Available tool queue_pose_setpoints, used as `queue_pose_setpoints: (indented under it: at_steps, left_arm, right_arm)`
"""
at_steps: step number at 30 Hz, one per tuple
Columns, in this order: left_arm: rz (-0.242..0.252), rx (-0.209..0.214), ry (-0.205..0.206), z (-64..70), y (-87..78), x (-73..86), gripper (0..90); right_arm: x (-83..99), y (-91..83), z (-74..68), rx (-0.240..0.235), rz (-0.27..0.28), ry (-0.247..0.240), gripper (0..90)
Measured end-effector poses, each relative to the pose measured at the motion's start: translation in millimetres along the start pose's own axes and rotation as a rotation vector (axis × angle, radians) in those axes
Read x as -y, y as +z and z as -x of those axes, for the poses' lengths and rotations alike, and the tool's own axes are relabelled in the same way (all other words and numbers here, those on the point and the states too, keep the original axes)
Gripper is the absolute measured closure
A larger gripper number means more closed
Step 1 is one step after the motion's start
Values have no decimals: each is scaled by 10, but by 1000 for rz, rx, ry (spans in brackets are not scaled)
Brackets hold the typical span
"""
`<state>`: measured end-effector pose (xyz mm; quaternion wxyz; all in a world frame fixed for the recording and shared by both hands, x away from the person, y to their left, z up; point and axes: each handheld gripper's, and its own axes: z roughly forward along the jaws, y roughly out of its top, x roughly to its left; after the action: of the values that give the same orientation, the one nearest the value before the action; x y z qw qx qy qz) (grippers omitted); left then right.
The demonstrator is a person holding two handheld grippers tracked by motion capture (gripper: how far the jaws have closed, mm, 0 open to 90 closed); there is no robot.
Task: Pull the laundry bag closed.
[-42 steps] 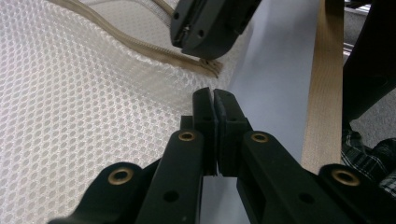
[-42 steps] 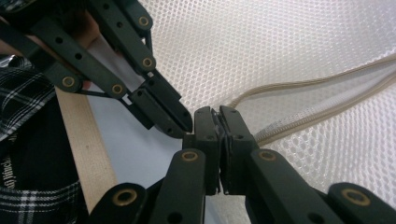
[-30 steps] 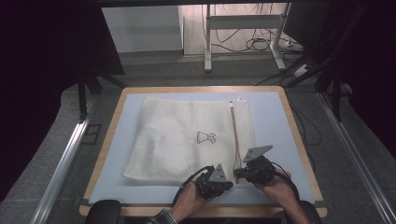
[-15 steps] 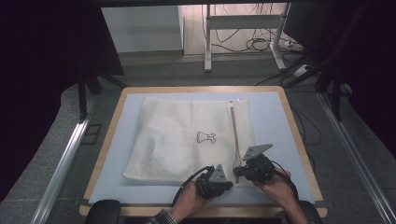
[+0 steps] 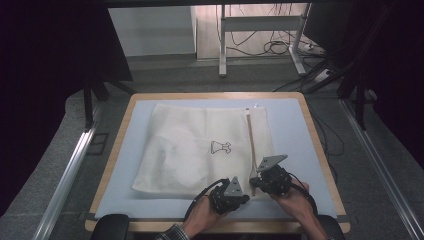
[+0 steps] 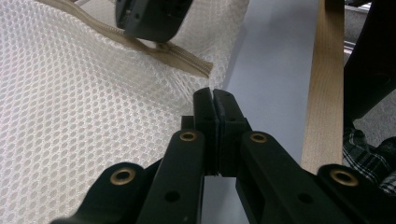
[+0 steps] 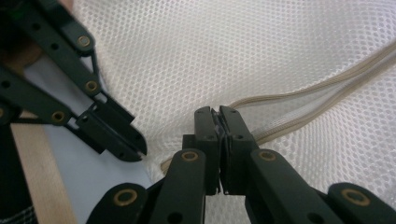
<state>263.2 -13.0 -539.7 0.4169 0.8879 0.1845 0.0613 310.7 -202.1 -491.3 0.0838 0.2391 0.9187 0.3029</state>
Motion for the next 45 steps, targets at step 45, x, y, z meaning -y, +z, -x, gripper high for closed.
queue_pose_setpoints:
  at_steps: [45]
  left_arm:
    - [-5,96,-40,-72,55,-52,896]
  right_arm:
    - [-4,49,227,-37,-10,62,863]
